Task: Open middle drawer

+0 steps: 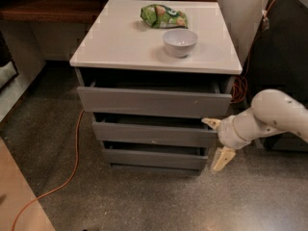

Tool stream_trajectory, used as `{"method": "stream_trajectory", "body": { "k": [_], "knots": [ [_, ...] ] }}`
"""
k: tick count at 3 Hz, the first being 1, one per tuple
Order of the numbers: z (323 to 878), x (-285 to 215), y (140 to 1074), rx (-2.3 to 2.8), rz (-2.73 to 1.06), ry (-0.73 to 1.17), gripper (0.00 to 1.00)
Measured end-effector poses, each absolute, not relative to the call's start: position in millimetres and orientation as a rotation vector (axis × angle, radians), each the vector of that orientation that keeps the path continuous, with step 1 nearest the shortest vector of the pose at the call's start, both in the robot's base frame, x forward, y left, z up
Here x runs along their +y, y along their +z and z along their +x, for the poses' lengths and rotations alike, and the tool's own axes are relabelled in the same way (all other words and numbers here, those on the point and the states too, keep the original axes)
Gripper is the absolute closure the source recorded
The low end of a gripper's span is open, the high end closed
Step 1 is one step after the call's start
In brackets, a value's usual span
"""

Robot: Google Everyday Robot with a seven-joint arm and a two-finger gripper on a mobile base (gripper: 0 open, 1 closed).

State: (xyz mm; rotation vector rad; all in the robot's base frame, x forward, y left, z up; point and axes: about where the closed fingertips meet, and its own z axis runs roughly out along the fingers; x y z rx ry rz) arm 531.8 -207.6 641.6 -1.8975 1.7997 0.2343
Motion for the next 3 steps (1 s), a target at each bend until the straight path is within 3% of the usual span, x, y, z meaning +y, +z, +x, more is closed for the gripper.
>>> {"method": "stream_trajectory", "body": {
  "k": [3],
  "knots": [
    [593,-175,529,1.757,-1.999,0.203,0.0]
  ]
}}
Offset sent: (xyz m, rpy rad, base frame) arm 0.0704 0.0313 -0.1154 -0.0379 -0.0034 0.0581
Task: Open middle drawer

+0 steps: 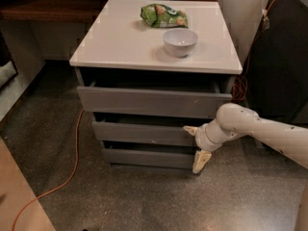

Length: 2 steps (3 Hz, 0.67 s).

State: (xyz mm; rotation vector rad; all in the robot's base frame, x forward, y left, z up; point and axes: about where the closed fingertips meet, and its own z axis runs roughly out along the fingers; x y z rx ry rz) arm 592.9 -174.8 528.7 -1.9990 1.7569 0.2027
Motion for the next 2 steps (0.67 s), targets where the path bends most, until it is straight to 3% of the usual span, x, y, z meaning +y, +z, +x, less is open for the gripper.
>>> {"method": "stream_trajectory", "body": {
  "k": [1,2],
  "knots": [
    [630.6,-171.2,485.8,1.776,-2.019,0.086,0.0],
    [632.2,-170.8,484.9,1.775,-2.018,0.081,0.0]
  ]
}}
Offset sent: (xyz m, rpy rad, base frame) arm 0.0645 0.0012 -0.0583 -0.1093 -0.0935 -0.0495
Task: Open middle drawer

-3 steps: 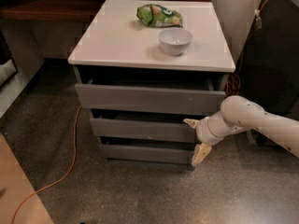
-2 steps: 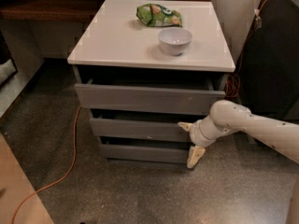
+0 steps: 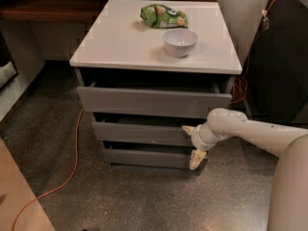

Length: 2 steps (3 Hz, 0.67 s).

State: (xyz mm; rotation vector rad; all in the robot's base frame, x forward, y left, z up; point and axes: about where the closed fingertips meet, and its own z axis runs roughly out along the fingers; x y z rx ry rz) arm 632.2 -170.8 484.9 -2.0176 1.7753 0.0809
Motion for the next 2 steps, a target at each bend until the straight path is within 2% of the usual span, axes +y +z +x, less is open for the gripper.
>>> {"method": "stream_trajectory", "body": {
  "k": [2],
  "knots": [
    [643.5,-167.1,480.1,1.796,-1.971,0.035,0.0]
  ]
}}
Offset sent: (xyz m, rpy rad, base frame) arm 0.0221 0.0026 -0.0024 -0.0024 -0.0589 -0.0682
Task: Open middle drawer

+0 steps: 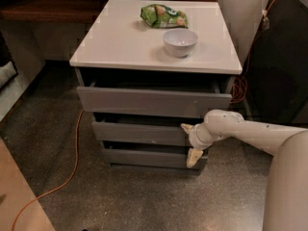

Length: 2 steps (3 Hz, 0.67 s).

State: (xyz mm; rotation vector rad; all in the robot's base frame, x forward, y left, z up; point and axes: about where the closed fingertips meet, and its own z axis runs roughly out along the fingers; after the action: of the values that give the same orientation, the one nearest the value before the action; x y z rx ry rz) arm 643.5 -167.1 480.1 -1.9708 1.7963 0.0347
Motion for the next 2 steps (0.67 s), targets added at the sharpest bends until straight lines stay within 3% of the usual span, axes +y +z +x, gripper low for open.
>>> {"method": "stream_trajectory", "body": {
  "k": [2],
  "knots": [
    [673,-154,464,1.8,-1.931,-0.022,0.0]
  ]
}}
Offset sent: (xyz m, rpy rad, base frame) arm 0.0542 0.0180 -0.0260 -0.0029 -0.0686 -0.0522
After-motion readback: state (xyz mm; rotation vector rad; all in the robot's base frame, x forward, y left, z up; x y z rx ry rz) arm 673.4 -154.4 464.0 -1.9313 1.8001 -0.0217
